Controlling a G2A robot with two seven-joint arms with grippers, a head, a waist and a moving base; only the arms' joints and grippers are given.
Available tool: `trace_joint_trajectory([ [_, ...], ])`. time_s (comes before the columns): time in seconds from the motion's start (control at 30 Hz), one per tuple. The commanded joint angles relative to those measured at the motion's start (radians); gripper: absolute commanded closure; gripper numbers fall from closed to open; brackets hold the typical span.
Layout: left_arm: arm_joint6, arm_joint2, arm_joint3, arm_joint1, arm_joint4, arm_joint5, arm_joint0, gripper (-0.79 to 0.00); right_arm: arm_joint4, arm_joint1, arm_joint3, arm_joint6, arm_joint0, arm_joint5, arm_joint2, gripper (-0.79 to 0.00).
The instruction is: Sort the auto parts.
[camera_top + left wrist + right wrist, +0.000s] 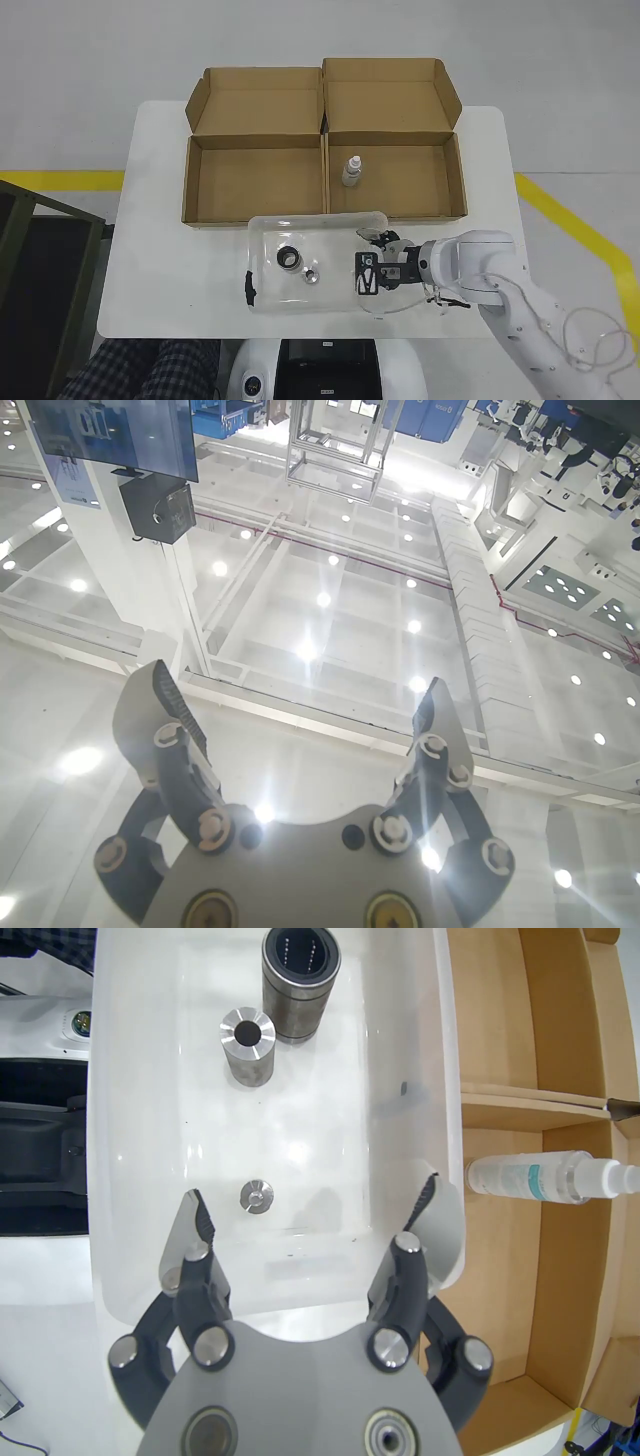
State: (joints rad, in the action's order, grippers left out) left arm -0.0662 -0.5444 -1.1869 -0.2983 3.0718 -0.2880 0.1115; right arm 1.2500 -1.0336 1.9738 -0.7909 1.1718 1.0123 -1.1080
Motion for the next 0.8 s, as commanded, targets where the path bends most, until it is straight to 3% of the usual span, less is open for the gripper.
trace_joint_trajectory([
  [0.0,0.000,0.000,0.000,0.000,0.000,0.000,0.000,-0.785,-0.008,0.002,-0.006,-0.013,-0.012,0.000,0.017,-0.570],
  [0.2,0.000,0.000,0.000,0.000,0.000,0.000,0.000,-0.785,-0.014,0.012,-0.037,-0.017,-0.053,0.000,0.073,-0.508],
  [0.23,0.000,0.000,0.000,0.000,0.000,0.000,0.000,-0.785,-0.014,0.015,-0.040,-0.017,-0.061,0.000,0.084,-0.391],
  [0.3,0.000,0.000,0.000,0.000,0.000,0.000,0.000,-0.785,-0.016,0.020,-0.049,-0.017,-0.075,0.000,0.104,-0.339],
  [0.77,0.000,0.000,0.000,0.000,0.000,0.000,0.000,-0.785,-0.027,0.062,-0.083,-0.034,-0.154,-0.017,0.230,-0.357],
])
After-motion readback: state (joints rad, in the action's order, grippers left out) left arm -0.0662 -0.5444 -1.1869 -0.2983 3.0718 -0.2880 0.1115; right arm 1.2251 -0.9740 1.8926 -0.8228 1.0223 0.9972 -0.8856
